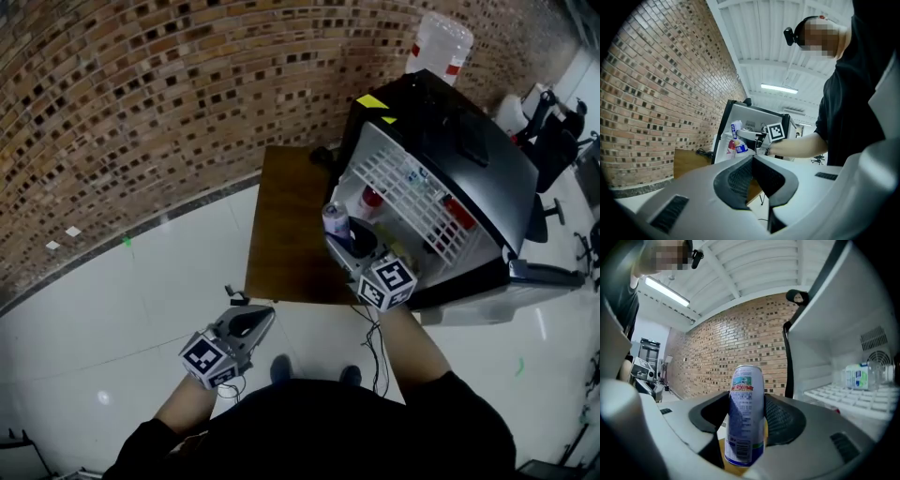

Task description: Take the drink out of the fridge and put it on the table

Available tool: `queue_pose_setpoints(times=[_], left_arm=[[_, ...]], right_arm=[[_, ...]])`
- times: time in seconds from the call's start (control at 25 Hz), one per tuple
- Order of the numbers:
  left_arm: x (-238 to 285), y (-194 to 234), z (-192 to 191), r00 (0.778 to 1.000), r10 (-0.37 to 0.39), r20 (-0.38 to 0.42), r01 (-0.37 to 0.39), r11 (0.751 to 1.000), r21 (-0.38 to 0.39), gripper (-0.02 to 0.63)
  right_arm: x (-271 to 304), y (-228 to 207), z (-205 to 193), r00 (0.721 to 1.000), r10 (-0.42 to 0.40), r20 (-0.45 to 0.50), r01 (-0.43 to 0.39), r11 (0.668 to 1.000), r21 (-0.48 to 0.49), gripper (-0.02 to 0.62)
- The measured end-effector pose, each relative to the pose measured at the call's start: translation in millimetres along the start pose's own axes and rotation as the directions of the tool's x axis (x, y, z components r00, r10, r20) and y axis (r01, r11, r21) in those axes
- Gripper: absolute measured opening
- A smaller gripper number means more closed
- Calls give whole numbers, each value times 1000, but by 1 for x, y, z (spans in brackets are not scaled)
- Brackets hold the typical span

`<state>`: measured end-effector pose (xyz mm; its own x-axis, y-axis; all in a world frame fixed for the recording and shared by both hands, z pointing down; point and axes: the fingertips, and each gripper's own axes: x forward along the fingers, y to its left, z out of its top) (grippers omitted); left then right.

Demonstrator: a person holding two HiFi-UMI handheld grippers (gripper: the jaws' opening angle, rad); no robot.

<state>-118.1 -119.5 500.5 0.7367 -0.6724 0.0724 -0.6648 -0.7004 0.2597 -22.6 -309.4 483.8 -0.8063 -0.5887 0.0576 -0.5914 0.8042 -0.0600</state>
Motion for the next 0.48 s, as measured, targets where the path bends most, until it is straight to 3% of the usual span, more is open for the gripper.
queue_pose_setpoints(times=[0.48], left_arm=[[7,-2,-74,998,-3,-58,0,999,-48,-6]], right_arm=[[23,8,-165,992,38,-117,-32,998,53,262]])
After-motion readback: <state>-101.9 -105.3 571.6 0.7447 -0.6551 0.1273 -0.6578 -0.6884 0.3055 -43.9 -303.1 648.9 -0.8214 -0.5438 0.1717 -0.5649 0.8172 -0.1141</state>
